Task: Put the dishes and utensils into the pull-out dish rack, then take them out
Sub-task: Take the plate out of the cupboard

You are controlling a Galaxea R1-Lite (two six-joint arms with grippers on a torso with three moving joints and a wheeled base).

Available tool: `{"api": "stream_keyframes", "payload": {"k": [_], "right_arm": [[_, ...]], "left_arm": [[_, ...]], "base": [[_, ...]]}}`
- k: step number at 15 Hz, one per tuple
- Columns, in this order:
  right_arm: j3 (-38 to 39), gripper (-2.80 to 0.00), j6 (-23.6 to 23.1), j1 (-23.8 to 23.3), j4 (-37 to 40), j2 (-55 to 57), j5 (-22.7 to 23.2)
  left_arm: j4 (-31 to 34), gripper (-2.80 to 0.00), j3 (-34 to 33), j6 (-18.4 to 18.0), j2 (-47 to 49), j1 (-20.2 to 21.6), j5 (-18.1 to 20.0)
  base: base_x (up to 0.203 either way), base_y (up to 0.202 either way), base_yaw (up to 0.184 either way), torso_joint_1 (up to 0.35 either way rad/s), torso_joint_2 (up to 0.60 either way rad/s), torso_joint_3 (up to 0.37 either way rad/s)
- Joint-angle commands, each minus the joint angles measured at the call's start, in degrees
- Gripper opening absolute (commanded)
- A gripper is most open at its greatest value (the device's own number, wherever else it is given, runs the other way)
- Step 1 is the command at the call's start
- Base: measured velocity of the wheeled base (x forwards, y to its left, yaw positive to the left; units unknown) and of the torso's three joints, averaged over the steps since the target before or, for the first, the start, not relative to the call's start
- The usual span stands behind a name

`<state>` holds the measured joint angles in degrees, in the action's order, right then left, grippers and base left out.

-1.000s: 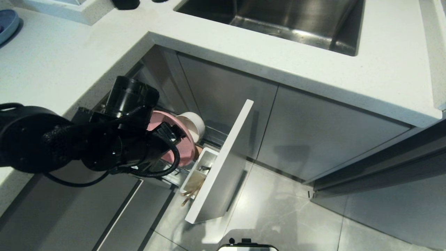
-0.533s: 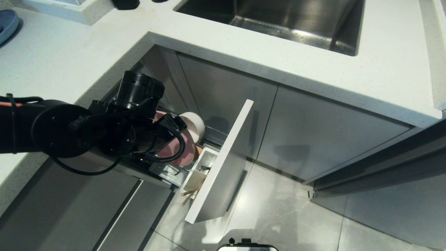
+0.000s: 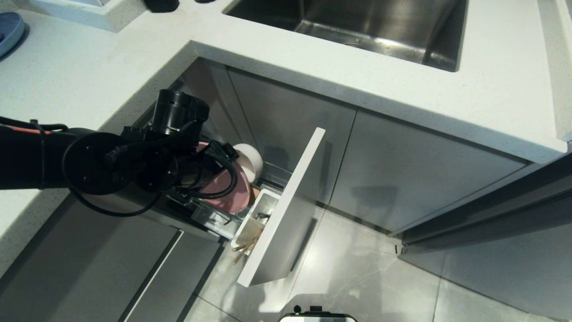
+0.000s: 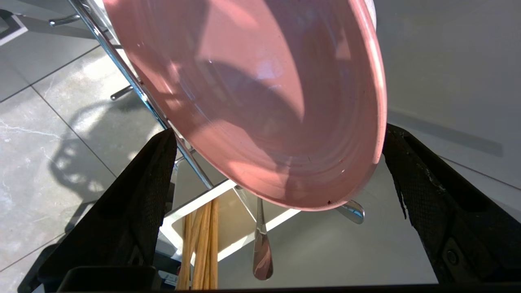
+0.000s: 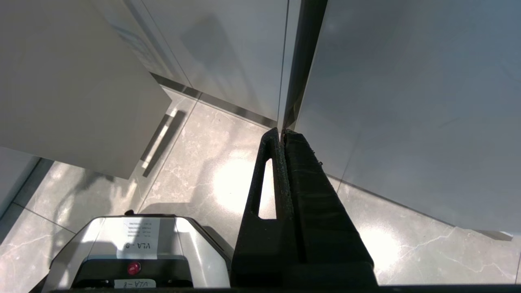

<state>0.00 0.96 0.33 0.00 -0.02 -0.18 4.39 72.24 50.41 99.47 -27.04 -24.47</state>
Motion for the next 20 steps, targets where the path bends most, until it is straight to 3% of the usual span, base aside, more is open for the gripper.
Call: {"api": "stream_keyframes", "payload": {"k": [1, 12, 13, 20], "right_arm": [[0.1, -2.8, 0.0, 0.0, 0.0, 0.0, 0.0], [0.1, -2.8, 0.0, 0.0, 0.0, 0.0, 0.0], [0.1, -2.8, 0.0, 0.0, 0.0, 0.0, 0.0], [0.1, -2.8, 0.0, 0.0, 0.0, 0.0, 0.0]], "left_arm": [[0.0, 0.0, 0.1, 0.3, 0.1, 0.1, -0.1], [-0.1, 0.0, -0.1, 0.0, -0.1, 0.1, 0.2], [-0.1, -2.8, -0.2, 0.0, -0.1, 0.1, 0.2], [0.1, -2.8, -0.3, 0.0, -1.1, 0.1, 0.3]], "base": [[0.0, 0.0, 0.0, 0.0, 0.0, 0.0], [0.0, 0.0, 0.0, 0.0, 0.0, 0.0], [0.0, 0.0, 0.0, 0.0, 0.0, 0.0], [0.0, 0.0, 0.0, 0.0, 0.0, 0.0]]}}
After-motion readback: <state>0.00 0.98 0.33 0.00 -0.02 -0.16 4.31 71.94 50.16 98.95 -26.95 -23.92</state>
